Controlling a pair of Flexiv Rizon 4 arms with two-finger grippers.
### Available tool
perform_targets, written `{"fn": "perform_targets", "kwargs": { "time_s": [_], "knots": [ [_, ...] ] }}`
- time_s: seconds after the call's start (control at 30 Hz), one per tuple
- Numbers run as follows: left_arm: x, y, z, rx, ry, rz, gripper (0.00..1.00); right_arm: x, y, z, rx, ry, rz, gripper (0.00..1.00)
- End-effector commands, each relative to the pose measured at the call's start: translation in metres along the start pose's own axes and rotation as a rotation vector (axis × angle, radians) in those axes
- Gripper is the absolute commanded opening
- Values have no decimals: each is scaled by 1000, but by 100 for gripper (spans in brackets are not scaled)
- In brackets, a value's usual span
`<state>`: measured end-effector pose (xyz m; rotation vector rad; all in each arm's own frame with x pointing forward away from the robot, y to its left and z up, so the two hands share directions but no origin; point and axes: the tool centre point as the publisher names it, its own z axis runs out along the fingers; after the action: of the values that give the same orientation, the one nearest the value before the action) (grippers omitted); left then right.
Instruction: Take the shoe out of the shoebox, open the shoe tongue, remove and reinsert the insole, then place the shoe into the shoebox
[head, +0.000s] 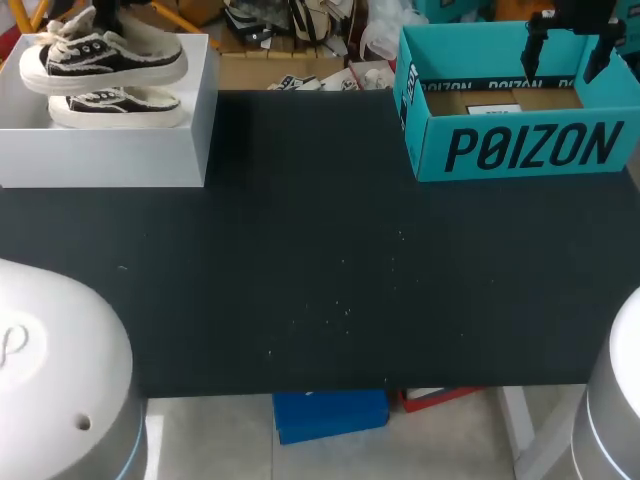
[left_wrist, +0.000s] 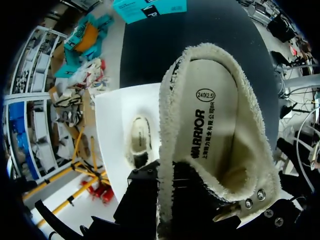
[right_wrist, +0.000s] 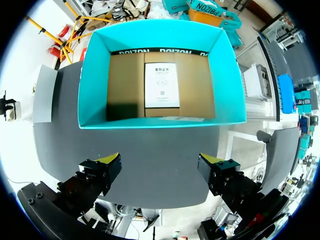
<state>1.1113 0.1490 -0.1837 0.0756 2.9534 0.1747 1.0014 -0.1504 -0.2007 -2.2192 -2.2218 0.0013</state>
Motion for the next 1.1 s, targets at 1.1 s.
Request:
{"fn": "perform_targets", "kwargs": {
  "time_s": [1.1],
  "knots": [
    [189,-302,62,63,139,103,0,0,0,0,0,0,0,100]
  ]
}}
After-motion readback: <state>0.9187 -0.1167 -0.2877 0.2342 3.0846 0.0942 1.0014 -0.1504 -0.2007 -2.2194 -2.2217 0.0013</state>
